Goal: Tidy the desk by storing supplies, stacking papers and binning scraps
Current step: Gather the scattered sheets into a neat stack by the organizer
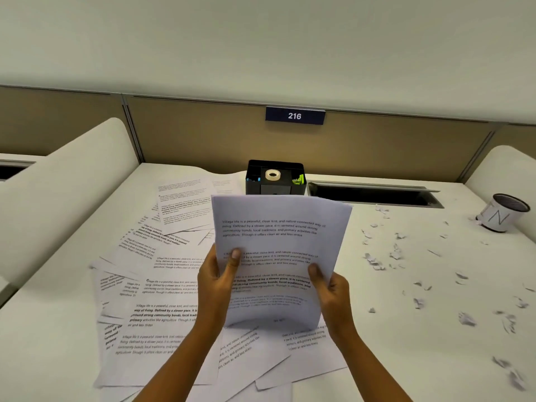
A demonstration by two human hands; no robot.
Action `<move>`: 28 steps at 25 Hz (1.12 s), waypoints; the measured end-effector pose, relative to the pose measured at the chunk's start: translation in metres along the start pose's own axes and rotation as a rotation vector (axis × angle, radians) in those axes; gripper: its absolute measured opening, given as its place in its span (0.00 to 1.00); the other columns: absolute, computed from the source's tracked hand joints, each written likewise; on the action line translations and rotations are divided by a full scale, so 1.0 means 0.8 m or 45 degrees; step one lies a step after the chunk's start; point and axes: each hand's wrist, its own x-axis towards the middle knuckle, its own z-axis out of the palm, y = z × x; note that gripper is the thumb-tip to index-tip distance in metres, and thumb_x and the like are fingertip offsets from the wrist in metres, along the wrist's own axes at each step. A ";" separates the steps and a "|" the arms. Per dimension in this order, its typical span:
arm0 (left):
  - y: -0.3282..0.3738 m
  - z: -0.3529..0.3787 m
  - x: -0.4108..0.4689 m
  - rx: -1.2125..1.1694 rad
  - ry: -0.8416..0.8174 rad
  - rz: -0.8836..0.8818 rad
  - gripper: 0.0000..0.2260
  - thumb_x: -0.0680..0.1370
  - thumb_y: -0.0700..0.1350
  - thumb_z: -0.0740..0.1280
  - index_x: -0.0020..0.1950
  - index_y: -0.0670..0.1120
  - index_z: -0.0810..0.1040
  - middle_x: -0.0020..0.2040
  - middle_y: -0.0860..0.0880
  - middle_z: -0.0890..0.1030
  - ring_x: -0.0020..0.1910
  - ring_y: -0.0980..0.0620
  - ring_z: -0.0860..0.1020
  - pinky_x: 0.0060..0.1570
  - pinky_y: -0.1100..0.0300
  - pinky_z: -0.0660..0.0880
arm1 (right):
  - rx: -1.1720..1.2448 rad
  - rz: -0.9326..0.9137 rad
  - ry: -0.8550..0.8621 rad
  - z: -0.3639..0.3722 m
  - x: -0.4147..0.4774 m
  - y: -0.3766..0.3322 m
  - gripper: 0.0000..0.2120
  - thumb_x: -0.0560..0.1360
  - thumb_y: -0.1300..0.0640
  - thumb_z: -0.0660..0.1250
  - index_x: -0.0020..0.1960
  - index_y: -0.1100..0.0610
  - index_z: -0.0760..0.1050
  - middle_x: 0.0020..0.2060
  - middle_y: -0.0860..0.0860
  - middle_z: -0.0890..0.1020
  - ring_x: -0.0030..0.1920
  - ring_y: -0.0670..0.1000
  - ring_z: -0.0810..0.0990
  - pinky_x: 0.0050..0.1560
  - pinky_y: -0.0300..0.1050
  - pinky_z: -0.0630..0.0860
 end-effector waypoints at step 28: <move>-0.076 -0.121 0.011 1.269 0.138 -0.826 0.34 0.68 0.47 0.76 0.67 0.36 0.64 0.65 0.34 0.66 0.63 0.35 0.68 0.61 0.45 0.67 | -0.342 0.556 -0.127 0.002 0.002 0.051 0.14 0.74 0.52 0.68 0.58 0.55 0.77 0.52 0.53 0.83 0.50 0.54 0.81 0.55 0.54 0.77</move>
